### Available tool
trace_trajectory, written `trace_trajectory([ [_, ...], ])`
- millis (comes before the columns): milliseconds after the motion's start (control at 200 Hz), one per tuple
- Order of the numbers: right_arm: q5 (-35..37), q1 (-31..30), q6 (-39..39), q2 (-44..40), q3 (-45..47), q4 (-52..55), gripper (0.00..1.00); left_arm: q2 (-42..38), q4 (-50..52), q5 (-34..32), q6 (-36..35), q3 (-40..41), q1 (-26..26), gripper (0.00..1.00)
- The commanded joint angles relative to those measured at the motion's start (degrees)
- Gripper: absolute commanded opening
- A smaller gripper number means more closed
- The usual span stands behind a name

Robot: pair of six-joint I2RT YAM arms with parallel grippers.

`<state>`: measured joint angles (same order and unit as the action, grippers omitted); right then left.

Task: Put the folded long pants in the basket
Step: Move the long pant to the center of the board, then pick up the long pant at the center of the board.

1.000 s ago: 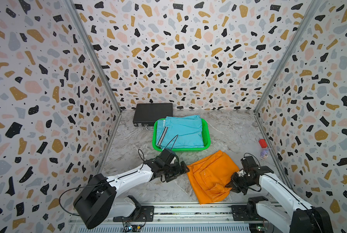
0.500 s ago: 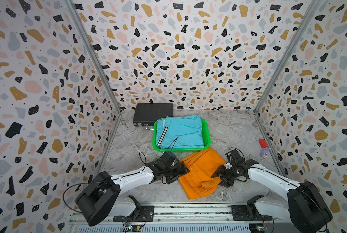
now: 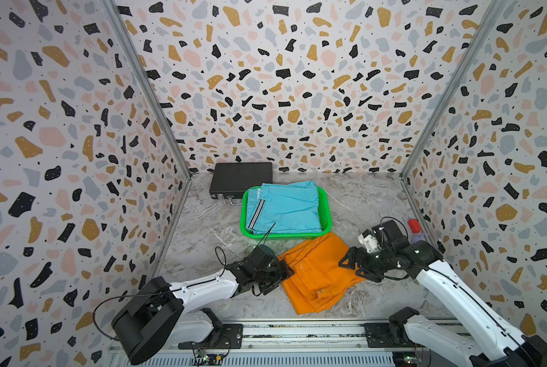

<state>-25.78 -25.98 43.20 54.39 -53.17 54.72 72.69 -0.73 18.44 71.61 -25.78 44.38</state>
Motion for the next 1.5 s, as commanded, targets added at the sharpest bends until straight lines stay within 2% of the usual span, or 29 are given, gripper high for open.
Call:
trace_trajectory([
  [0,6.36,0.05,-10.93,-0.67,-7.07,9.1,0.9,2.79,-0.61,-1.92,0.89,-1.57,2.15,0.83],
  [110,11.91,0.54,-13.62,2.38,-10.21,8.01,0.95,5.8,-3.14,-1.43,1.58,-1.95,2.78,0.74],
  [235,12.88,2.95,-15.72,7.54,-10.41,2.24,0.97,8.82,-6.55,-0.87,2.45,-1.55,2.93,0.63],
  [415,8.96,8.65,-18.09,15.68,-9.05,-4.38,0.99,10.51,-8.52,-0.16,2.51,-1.22,2.85,0.18],
  [531,7.72,9.78,-19.0,20.91,-9.17,-6.32,0.99,10.88,-3.55,1.56,-1.74,-2.88,1.46,0.0],
  [611,6.64,9.8,-19.21,23.38,-8.73,-8.14,0.99,11.65,5.98,3.96,-10.04,-7.71,-0.76,0.0],
  [741,7.74,9.76,-19.77,25.79,-8.24,-9.55,0.99,10.89,22.86,2.12,-22.52,-15.22,-3.41,0.0],
  [861,7.32,9.79,-19.15,27.66,-5.91,-13.33,0.99,10.88,29.69,2.14,-30.51,-19.29,-5.32,0.0],
  [976,5.65,9.76,-18.85,29.9,-4.1,-16.19,0.99,14.5,36.39,2.1,-36.91,-23.73,-5.88,0.0],
  [1121,2.33,9.77,-19.45,32.78,-2.14,-18.68,0.99,18.22,38.36,2.33,-38.92,-25.7,-5.97,0.0],
  [1332,-0.12,9.81,-19.15,35.55,1.75,-19.16,0.95,18.12,38.4,1.87,-38.92,-26.22,-6.54,0.0],
  [1447,-3.16,9.67,-18.08,37.05,3.71,-21.6,0.9,18.46,38.4,2.13,-39.0,-26.89,-6.85,0.0],
  [1497,-4.28,9.65,-17.81,37.66,3.77,-22.16,0.83,18.71,38.41,2.34,-39.06,-27.36,-6.94,0.0],
])
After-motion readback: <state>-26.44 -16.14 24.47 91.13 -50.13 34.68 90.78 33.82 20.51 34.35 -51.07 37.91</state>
